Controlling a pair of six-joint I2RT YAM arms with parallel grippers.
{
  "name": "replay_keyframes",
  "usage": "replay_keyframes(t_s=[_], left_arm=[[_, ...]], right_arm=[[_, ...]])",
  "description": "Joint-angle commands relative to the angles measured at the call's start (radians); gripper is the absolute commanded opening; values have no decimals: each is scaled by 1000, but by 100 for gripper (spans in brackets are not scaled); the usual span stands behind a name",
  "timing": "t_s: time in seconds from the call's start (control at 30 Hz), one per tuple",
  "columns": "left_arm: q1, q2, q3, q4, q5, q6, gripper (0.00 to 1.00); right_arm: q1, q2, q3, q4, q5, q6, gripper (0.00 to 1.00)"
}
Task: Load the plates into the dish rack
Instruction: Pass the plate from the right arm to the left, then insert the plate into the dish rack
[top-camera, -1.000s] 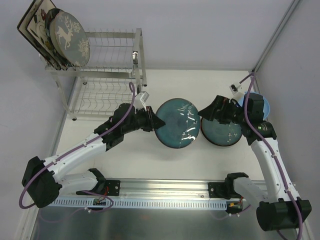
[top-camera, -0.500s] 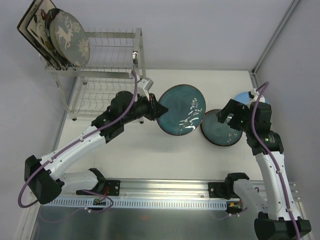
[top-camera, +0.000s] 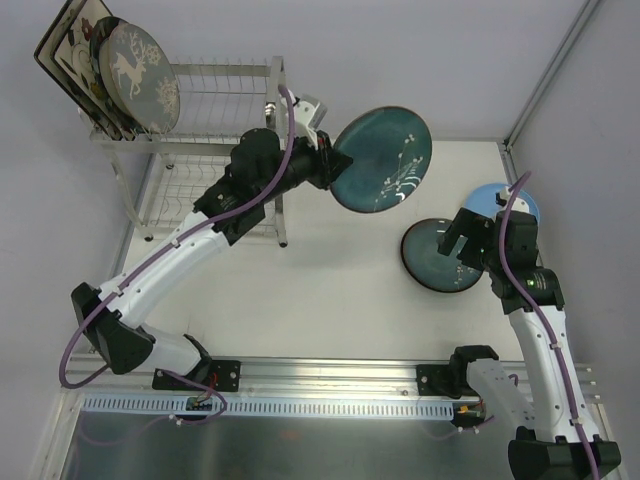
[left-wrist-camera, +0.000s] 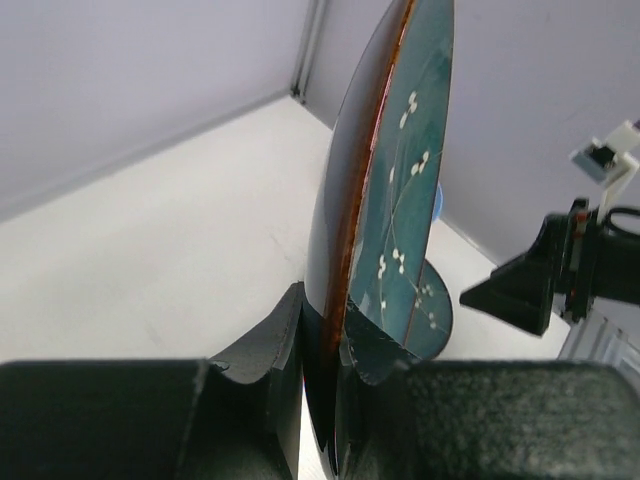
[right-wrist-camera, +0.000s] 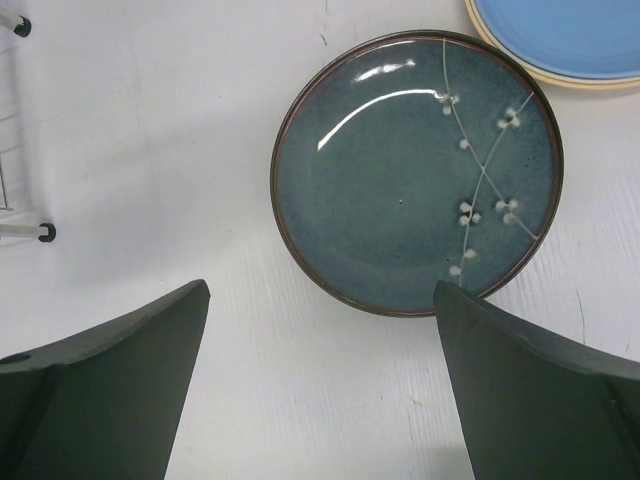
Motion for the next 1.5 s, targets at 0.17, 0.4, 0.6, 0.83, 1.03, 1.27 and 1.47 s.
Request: replay_keyframes(t_s=[0.17, 0.4, 0.6, 0.83, 1.03, 1.27, 1.47], left_arm=[[81, 50, 333, 261, -34, 65, 0], [180, 69, 428, 307, -70, 73, 0], [281, 34, 448, 333, -113, 96, 0], [400, -26, 422, 336, -201, 215, 0], [542, -63, 413, 290, -228, 301, 0], [671, -86, 407, 256, -236, 367, 0], [736, -78, 373, 258, -212, 448, 0]], right_arm=[[-8, -4, 6, 0, -7, -48, 100], [-7, 7, 10, 0, -37, -65, 99], [-7, 25, 16, 5, -47, -74, 100], [-7, 46, 23, 12, -51, -80, 100], [-7, 56, 22, 19, -57, -83, 100], [-7, 69, 25, 20, -54, -86, 100], [-8, 77, 33, 17, -51, -91, 99]])
